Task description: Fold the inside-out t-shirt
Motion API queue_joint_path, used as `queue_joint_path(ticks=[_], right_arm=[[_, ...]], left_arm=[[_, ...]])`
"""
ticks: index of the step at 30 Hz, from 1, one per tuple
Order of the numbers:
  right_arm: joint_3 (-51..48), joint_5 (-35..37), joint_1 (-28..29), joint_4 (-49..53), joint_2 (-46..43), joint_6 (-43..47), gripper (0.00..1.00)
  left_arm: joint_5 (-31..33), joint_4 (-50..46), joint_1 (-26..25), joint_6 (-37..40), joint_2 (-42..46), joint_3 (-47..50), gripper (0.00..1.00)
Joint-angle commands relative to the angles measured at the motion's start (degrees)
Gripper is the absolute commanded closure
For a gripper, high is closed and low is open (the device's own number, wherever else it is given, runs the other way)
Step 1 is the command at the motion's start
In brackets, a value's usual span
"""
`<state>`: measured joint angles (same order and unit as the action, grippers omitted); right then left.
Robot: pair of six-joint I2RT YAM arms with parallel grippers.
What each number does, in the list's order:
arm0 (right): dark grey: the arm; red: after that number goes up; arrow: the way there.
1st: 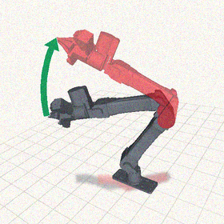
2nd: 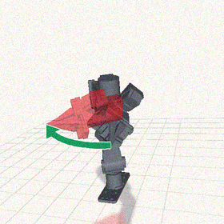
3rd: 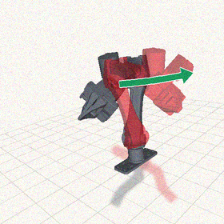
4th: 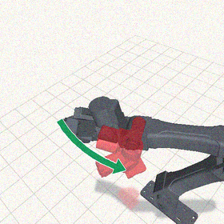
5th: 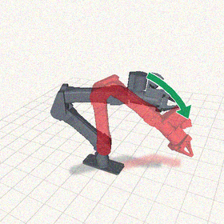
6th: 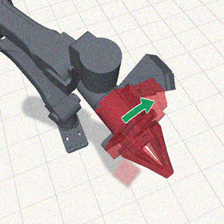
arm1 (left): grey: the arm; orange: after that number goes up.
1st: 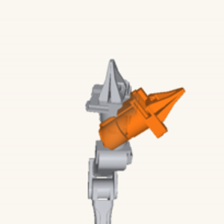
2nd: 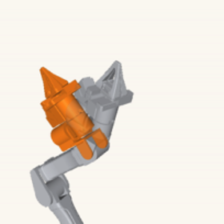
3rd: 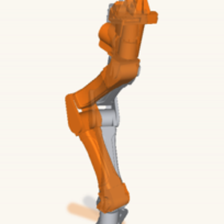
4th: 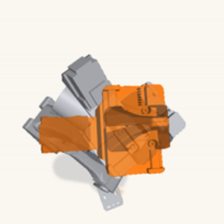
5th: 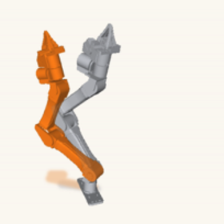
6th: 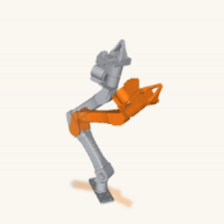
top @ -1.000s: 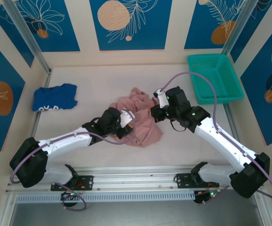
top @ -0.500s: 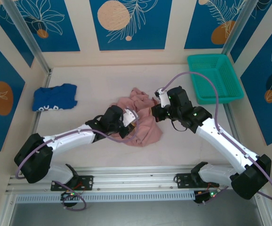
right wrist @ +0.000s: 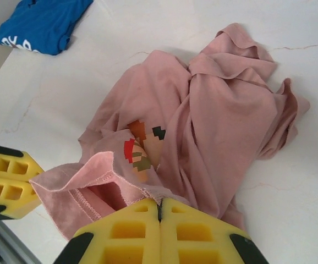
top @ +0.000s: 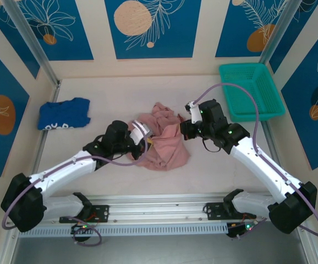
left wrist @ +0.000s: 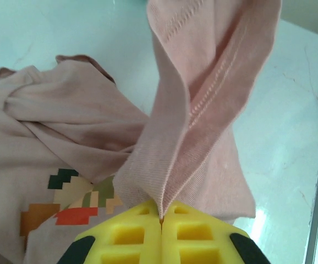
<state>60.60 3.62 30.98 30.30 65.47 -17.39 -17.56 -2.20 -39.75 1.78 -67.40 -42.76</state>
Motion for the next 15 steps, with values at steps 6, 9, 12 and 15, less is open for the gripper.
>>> queue_joint_path(ticks=[6, 9, 12, 15], right_arm=[[0.26, -12.6, 0.83, -9.0, 4.81, -7.59, 0.89], [2.08, -14.77, 1.18, -8.09, 6.17, -6.54, 0.72], [2.07, -10.89, 0.94, -4.64, 3.27, -3.72, 0.62], [-1.66, -5.4, -0.17, -2.43, -0.03, -2.79, 0.48]], left_arm=[[10.91, -4.03, 3.22, -9.03, 8.77, -0.82, 1.0], [20.74, -9.88, 4.79, -14.06, 11.57, -3.01, 1.0], [25.89, -15.3, 7.62, -17.76, 14.42, -5.06, 1.0], [26.44, -17.75, 10.24, -19.2, 15.72, -6.47, 1.0]])
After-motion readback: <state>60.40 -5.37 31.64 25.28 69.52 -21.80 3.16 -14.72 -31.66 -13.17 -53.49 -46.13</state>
